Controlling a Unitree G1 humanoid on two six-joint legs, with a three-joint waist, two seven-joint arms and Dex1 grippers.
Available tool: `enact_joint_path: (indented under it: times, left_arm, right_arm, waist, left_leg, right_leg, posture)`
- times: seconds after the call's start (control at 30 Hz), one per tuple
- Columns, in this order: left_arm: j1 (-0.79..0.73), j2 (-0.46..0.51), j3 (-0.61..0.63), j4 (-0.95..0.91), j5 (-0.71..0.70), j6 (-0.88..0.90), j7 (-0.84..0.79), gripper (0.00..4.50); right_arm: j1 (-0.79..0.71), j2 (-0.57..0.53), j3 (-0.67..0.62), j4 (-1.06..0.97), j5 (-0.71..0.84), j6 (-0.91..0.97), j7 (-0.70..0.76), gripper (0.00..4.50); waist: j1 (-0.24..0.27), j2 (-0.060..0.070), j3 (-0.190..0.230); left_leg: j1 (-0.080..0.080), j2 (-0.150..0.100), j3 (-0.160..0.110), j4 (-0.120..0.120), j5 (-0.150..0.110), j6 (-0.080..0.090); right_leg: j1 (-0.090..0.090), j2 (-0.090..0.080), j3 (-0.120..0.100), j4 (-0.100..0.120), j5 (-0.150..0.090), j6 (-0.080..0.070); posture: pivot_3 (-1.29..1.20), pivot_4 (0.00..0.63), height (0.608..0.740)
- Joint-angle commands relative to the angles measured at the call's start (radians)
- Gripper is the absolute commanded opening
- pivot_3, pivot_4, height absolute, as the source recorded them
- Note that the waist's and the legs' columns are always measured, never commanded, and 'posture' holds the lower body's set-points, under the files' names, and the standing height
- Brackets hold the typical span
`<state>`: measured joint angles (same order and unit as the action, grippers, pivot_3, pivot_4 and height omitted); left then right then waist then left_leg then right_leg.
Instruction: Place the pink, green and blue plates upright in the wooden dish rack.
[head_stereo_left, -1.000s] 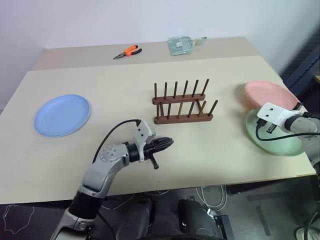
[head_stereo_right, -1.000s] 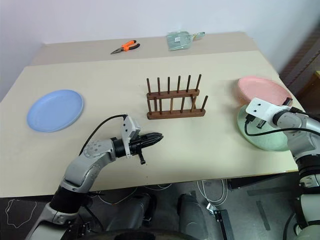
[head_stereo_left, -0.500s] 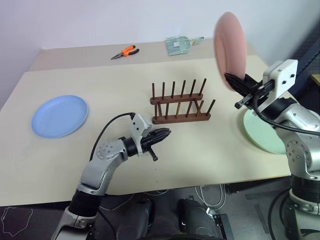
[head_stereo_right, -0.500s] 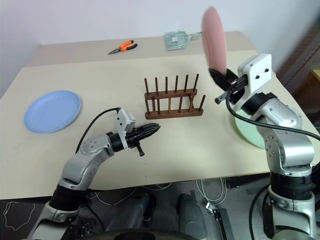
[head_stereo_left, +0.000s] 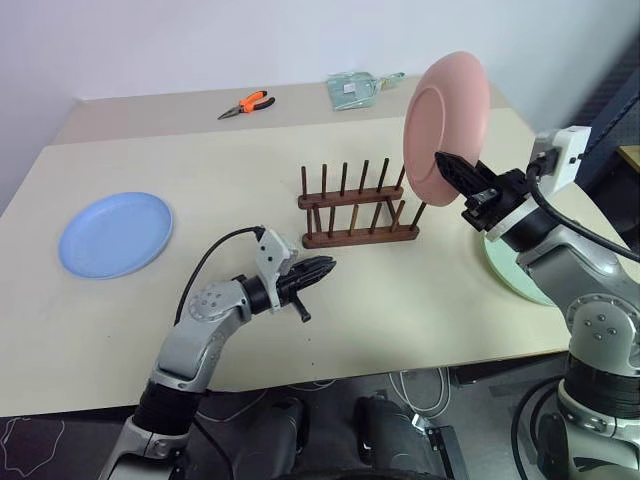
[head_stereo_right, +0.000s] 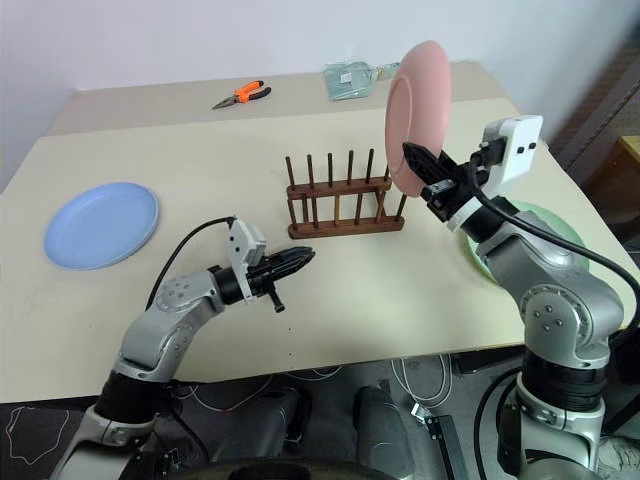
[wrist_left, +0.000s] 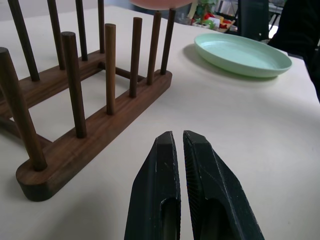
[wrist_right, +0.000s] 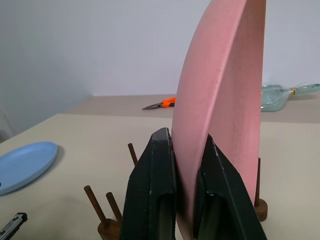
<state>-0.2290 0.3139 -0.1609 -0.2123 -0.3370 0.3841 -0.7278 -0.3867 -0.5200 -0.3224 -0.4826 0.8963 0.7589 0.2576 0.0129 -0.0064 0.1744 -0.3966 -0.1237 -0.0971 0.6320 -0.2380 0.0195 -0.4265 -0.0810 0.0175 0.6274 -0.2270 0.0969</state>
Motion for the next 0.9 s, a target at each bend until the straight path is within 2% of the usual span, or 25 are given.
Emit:
enact_joint_path:
  times: [0.03,0.27,0.5,0.53,0.57,0.73,0.8,0.9]
  left_arm:
    - [0.005,0.005,0.008,-0.04,-0.011,-0.014,-0.002,0.24]
    - [0.01,0.004,0.004,-0.047,-0.013,-0.013,-0.001,0.24]
    - [0.003,0.009,-0.001,-0.063,-0.019,-0.008,-0.013,0.24]
    - [0.004,0.01,-0.001,-0.066,-0.018,-0.007,-0.014,0.24]
    - [0.004,0.01,-0.002,-0.068,-0.018,-0.006,-0.014,0.24]
    - [0.012,0.015,-0.003,-0.081,-0.017,-0.001,-0.011,0.24]
    - [0.017,0.018,-0.004,-0.087,-0.015,0.0,-0.01,0.24]
    - [0.025,0.023,-0.002,-0.094,-0.016,0.003,-0.008,0.24]
  right_arm:
    - [-0.019,0.012,-0.011,-0.057,0.051,-0.01,-0.008,0.06]
    - [-0.007,0.008,0.023,-0.021,0.043,-0.004,-0.013,0.06]
    - [-0.035,0.005,0.08,0.115,-0.03,-0.014,0.02,0.06]
    - [-0.044,0.004,0.084,0.133,-0.041,-0.019,0.024,0.85]
    - [-0.053,0.004,0.085,0.145,-0.049,-0.022,0.026,1.16]
    - [-0.064,-0.026,0.086,0.147,-0.144,-0.08,0.049,3.62]
    - [-0.057,-0.055,0.059,0.138,-0.174,-0.11,0.067,3.62]
    - [0.006,-0.145,-0.061,0.096,-0.143,-0.111,0.138,3.62]
  waist:
    - [0.0,0.0,0.0]
    - [0.0,0.0,0.0]
    - [-0.001,0.0,0.0]
    - [-0.001,0.0,0.0]
    - [-0.001,0.0,0.0]
    - [0.0,0.0,0.0]
    - [0.001,0.0,0.0]
    - [0.008,0.0,0.0]
  left_leg:
    - [0.0,0.0,0.0,0.0,0.0,0.0]
    - [0.0,0.0,0.0,0.0,0.0,0.0]
    - [0.0,0.0,0.0,0.0,0.0,0.0]
    - [0.0,0.0,0.0,0.0,0.0,0.0]
    - [0.0,0.0,0.0,0.0,0.0,0.0]
    - [0.0,0.0,0.0,0.0,0.0,0.0]
    - [0.0,0.0,0.001,0.0,0.0,0.0]
    - [-0.001,0.0,0.0,0.0,0.0,0.0]
  right_leg:
    - [0.0,0.0,0.0,0.0,0.0,0.0]
    - [0.0,0.0,0.0,0.0,0.0,0.0]
    - [0.0,0.0,0.0,0.0,0.0,0.0]
    - [0.0,0.0,0.0,0.0,0.0,0.0]
    - [0.0,0.0,0.0,0.0,0.0,0.0]
    - [0.0,0.0,0.0,0.0,0.0,0.0]
    - [0.0,0.0,0.0,0.0,0.0,0.0]
    - [0.0,0.0,0.0,-0.001,0.0,0.0]
  posture:
    - [0.0,0.15,0.74]
    - [0.0,0.15,0.74]
    - [0.0,0.15,0.74]
    - [0.0,0.15,0.74]
    - [0.0,0.15,0.74]
    - [0.0,0.15,0.74]
    - [0.0,0.15,0.74]
    - [0.0,0.15,0.74]
